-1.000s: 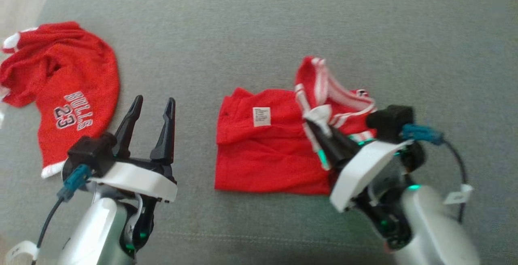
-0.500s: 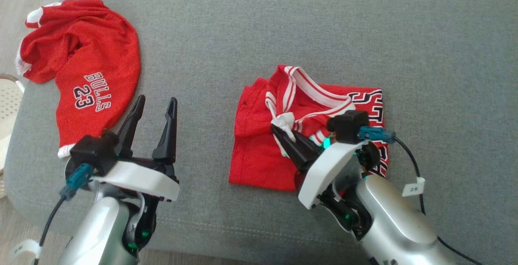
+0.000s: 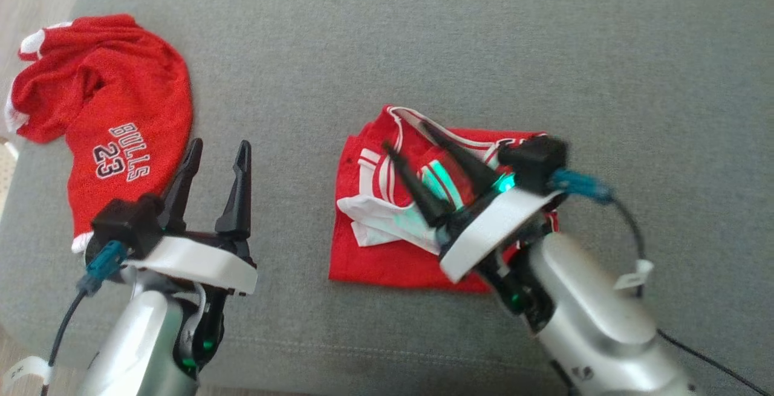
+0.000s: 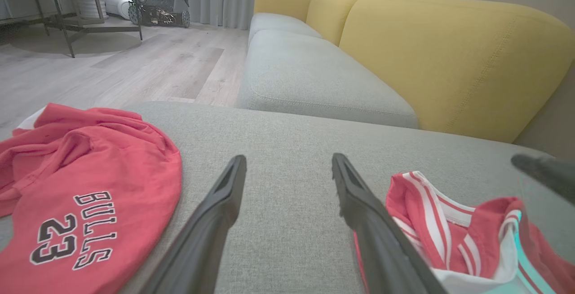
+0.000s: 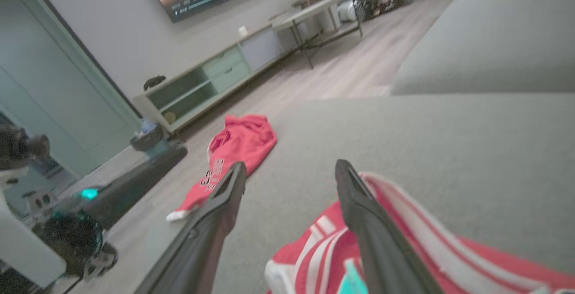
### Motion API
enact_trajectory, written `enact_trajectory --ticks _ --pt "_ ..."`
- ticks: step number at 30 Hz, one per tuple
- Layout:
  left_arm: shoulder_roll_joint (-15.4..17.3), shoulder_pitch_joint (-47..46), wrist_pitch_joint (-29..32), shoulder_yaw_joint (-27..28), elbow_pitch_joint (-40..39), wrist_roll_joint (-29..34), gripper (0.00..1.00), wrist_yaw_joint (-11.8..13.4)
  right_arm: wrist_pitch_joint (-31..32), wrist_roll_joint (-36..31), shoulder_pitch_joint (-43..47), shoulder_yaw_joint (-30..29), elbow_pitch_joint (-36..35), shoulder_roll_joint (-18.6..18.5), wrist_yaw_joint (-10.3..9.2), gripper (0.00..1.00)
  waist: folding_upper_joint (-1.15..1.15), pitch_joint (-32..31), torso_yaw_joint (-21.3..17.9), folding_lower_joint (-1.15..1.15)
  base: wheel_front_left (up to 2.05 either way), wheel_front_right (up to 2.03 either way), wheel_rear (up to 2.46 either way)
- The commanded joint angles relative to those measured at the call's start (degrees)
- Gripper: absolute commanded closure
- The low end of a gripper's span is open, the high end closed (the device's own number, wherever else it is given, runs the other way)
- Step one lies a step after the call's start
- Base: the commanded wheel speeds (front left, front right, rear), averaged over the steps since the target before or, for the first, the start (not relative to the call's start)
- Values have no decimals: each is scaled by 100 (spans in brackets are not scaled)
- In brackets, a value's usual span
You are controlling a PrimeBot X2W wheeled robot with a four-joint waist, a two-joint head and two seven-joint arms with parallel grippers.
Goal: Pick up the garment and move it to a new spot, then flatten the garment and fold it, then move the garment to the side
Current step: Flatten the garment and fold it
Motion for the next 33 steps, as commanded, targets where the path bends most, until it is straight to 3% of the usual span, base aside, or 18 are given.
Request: enact_trajectory --ticks 1,10,16,22,33 --pt "153 -138 -69 250 -170 44 0 9 -82 -59 -57 -28 -259 107 -5 0 0 -30 -38 0 0 0 0" --pt "295 10 -12 291 -299 84 0 131 7 -1228 646 -2046 -1276 -56 -5 0 0 -135 -268 0 0 0 0" --pt "401 58 68 316 -414 86 0 183 249 -1738 1273 -3060 -1969 -281 -5 0 0 -186 -359 0 0 0 0" --pt "500 162 150 295 -462 82 0 205 363 -2065 2026 -3635 -2476 -401 -5 0 0 -287 -400 0 0 0 0" --pt "607 284 258 281 -538 42 0 250 439 -2093 2471 -3787 -2699 -263 -5 0 0 -355 -443 0 0 0 0"
